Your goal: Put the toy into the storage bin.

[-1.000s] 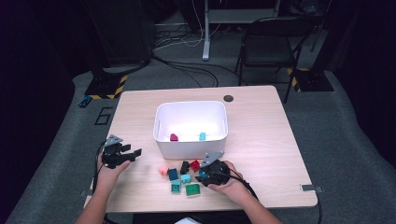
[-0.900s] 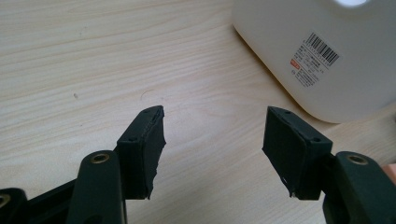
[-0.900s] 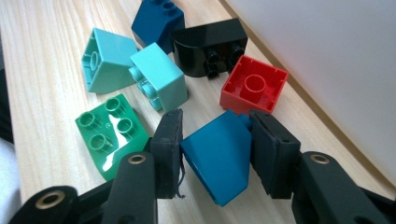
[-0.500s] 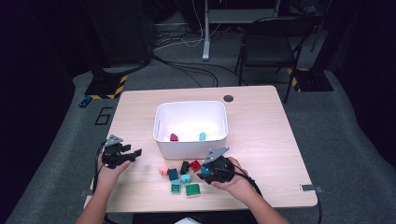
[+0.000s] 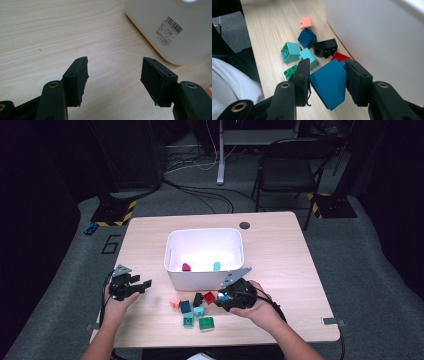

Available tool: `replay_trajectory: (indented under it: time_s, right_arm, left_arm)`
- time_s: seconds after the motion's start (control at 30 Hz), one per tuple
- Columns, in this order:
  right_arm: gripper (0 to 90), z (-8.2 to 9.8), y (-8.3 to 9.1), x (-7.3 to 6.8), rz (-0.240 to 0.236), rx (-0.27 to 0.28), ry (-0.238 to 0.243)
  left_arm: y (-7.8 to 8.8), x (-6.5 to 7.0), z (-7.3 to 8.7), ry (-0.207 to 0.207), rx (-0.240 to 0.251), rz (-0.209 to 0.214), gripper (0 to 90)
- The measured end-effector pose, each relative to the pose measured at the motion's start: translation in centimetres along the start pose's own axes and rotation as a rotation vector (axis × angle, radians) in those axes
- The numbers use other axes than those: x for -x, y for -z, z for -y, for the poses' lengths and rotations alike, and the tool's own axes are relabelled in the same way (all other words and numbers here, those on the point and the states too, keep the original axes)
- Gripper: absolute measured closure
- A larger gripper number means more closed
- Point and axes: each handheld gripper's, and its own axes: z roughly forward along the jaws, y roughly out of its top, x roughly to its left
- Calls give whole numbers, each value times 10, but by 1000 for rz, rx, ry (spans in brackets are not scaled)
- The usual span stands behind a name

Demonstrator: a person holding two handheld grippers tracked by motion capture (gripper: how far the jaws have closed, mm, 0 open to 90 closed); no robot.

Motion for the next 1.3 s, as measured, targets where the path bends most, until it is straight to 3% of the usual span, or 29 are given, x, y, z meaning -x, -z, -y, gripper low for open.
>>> replay_trajectory:
  time_s: [0.4,1.3]
  right_arm:
    - [562,-23,24,3,-17,5,-8]
    - [563,-80,62,28,22,45,-19]
  left_arm:
    - [0,0,0,5,4,3,381]
    - [0,-2,0,13,3,10,381]
